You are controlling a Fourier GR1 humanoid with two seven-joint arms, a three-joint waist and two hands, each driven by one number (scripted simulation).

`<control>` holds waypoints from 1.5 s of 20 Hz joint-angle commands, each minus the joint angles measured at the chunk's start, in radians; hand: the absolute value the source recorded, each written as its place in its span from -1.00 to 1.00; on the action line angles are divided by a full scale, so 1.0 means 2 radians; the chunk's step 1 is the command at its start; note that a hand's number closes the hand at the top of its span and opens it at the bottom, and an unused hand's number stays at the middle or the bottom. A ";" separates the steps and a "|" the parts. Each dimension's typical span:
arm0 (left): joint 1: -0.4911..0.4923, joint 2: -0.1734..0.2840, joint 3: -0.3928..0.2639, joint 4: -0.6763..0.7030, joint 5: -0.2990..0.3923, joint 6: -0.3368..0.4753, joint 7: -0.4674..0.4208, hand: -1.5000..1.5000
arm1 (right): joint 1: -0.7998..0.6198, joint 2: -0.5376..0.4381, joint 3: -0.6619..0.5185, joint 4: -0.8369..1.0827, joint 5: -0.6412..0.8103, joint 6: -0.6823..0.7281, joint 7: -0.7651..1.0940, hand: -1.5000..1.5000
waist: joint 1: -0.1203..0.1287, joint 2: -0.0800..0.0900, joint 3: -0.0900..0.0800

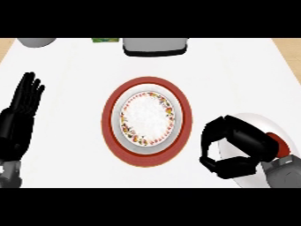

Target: Pick the bell pepper from the plate and place it in the plate

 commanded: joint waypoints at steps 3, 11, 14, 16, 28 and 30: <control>-0.048 0.041 0.003 -0.001 0.005 -0.050 0.031 0.00 | 0.160 -0.022 0.013 0.051 0.051 -0.086 -0.173 -1.00 | -0.001 0.015 0.002; -0.059 0.021 -0.001 0.002 -0.016 -0.063 0.038 0.00 | 0.191 -0.063 -0.089 0.112 -0.039 -0.045 -0.366 -1.00 | 0.018 0.014 0.000; -0.084 0.018 0.011 0.012 -0.011 -0.069 0.061 0.00 | 0.198 -0.107 -0.120 0.026 -0.044 -0.047 -0.306 -1.00 | 0.016 0.013 0.000; -0.064 0.020 0.017 0.034 -0.016 -0.083 0.021 0.00 | 0.202 -0.131 -0.128 -0.037 -0.035 -0.058 -0.252 -1.00 | 0.014 0.013 -0.001; -0.089 0.016 0.020 0.029 -0.016 -0.075 0.056 0.00 | 0.209 -0.309 -0.147 -0.107 0.151 -0.025 -0.025 -1.00 | 0.013 0.013 -0.002; -0.076 0.009 0.011 0.029 -0.029 -0.076 0.040 0.00 | 0.231 -0.319 -0.141 -0.128 0.167 -0.009 -0.006 -1.00 | 0.011 0.012 -0.001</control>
